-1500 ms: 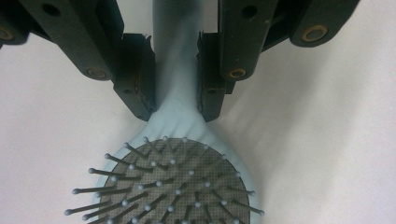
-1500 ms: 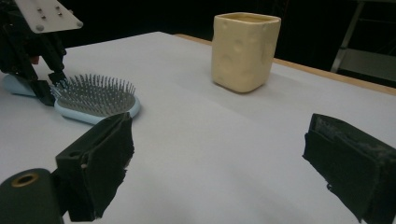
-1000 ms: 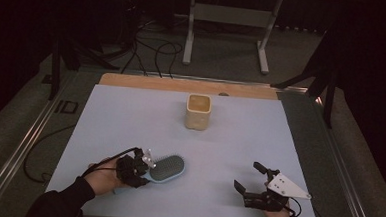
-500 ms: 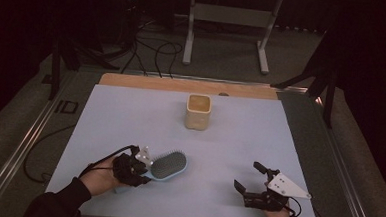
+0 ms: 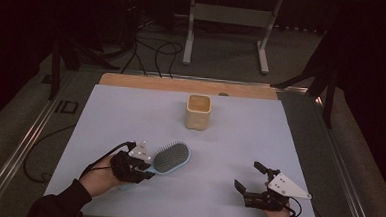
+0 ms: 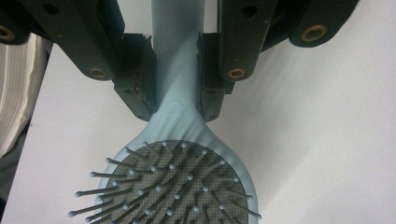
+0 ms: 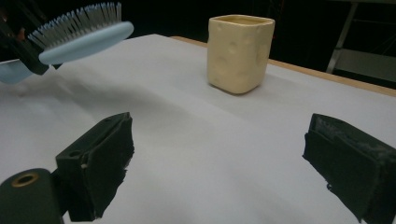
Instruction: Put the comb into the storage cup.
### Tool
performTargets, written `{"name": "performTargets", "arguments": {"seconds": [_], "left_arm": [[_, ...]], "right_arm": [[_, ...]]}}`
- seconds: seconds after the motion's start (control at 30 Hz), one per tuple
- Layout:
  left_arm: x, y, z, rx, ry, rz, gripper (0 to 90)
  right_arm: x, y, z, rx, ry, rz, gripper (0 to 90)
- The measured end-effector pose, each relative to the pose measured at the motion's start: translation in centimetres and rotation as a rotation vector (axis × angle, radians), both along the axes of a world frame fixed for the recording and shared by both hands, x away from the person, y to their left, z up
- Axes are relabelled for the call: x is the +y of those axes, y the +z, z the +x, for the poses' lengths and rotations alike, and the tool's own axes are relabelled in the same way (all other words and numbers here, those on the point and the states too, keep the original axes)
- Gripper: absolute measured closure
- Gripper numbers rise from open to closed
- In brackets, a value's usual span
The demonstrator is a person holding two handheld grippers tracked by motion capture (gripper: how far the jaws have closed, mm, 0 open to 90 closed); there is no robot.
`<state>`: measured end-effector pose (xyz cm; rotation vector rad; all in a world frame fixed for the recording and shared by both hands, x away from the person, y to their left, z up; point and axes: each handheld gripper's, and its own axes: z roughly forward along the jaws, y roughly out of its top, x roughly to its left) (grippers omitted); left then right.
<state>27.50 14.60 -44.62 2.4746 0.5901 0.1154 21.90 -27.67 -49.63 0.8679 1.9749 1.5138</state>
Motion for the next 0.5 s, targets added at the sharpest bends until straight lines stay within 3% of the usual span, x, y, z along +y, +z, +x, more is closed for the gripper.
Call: {"name": "performTargets", "arguments": {"seconds": [0.5], "left_arm": [[0.4, 1.6, -0.5, -0.073, 0.060, -0.123, 70.3]], "right_arm": [[0.0, 0.0, 0.0, 0.000, -0.001, 0.001, 8.0]]}}
